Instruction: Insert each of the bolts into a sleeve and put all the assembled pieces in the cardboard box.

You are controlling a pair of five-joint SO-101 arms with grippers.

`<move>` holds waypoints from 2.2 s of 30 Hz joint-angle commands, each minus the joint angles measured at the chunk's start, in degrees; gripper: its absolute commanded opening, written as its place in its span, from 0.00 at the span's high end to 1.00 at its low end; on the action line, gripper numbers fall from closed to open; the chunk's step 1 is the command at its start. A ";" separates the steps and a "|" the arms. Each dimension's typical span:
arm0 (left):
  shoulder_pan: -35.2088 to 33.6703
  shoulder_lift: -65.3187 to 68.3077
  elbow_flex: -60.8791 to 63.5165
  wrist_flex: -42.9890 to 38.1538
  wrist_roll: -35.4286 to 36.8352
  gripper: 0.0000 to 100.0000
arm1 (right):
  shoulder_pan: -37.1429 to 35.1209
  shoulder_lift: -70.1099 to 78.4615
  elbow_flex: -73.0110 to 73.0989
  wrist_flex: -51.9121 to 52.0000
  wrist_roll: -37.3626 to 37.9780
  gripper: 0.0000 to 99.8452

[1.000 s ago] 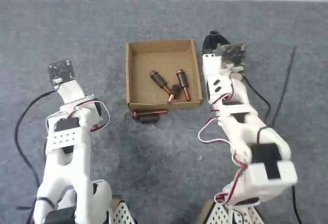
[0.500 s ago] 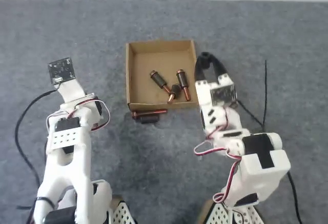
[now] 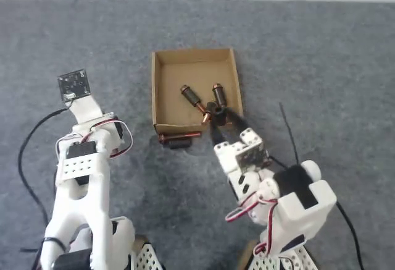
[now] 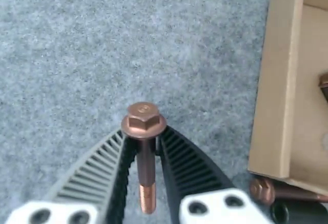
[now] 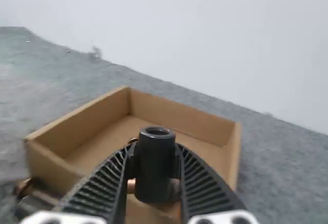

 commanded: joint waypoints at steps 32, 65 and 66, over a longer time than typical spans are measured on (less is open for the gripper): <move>8.18 -3.08 -0.84 -1.93 0.88 0.99 | -6.81 -0.66 5.01 -6.73 -8.00 0.99; 31.21 -24.70 5.76 -19.87 10.99 0.99 | -6.81 -0.48 3.60 -2.59 -8.18 0.99; 31.56 -24.70 7.25 -22.42 12.13 0.99 | -6.81 -0.48 3.60 -2.59 -8.18 0.99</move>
